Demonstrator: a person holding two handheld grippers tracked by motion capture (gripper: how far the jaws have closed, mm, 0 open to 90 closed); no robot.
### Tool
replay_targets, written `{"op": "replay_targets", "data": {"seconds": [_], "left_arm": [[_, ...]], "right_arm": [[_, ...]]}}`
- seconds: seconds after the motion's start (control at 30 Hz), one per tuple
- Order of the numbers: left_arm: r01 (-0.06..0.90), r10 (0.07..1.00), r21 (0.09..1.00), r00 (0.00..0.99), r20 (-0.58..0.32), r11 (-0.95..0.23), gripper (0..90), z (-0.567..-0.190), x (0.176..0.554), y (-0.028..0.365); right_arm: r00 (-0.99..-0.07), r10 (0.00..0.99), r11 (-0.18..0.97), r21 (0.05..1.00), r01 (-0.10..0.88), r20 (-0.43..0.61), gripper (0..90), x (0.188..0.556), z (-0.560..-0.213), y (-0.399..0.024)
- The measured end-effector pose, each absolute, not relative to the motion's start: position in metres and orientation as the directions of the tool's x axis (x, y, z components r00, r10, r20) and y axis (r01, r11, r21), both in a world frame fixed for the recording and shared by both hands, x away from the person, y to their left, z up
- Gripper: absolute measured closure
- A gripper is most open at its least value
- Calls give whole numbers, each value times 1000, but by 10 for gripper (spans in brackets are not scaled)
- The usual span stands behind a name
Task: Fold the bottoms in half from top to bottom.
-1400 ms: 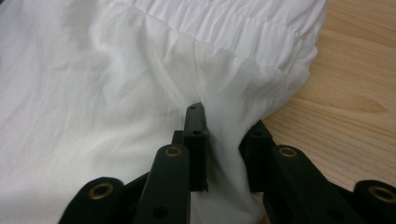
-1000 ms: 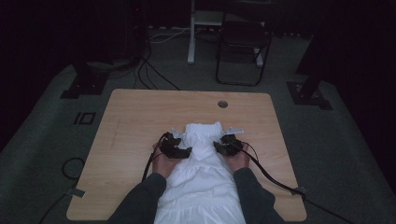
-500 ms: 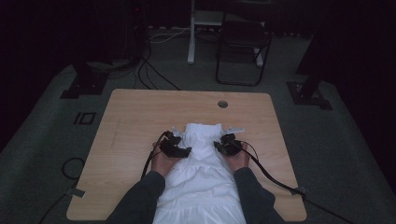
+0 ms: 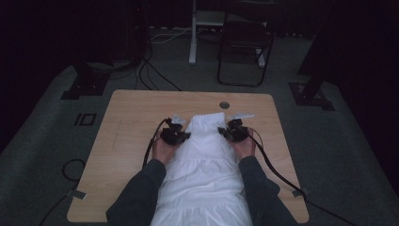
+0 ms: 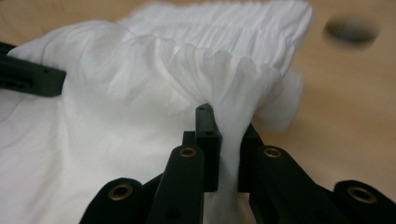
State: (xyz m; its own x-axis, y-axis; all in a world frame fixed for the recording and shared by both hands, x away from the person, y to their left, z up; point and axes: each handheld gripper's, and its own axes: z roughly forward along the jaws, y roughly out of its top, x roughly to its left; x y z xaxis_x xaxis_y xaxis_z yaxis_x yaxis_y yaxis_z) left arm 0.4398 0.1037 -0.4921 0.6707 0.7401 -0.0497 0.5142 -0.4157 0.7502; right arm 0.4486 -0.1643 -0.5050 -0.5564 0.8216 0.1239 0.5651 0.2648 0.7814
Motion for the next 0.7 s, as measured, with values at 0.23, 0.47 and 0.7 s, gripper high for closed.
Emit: {"op": "replay_targets", "data": {"seconds": [0.23, 0.47, 0.7], "left_arm": [[366, 747, 837, 661, 75, -407, 865, -413, 457, 98], [276, 739, 883, 665, 111, -380, 864, -371, 437, 94], [252, 689, 866, 711, 137, -432, 862, -390, 391, 98]], "right_arm": [[-549, 835, 240, 863, 444, 50, 855, 464, -430, -169], [-545, 838, 180, 925, 336, 35, 855, 453, -377, -181], [-619, 783, 211, 910, 358, 62, 855, 410, -398, -191]]}}
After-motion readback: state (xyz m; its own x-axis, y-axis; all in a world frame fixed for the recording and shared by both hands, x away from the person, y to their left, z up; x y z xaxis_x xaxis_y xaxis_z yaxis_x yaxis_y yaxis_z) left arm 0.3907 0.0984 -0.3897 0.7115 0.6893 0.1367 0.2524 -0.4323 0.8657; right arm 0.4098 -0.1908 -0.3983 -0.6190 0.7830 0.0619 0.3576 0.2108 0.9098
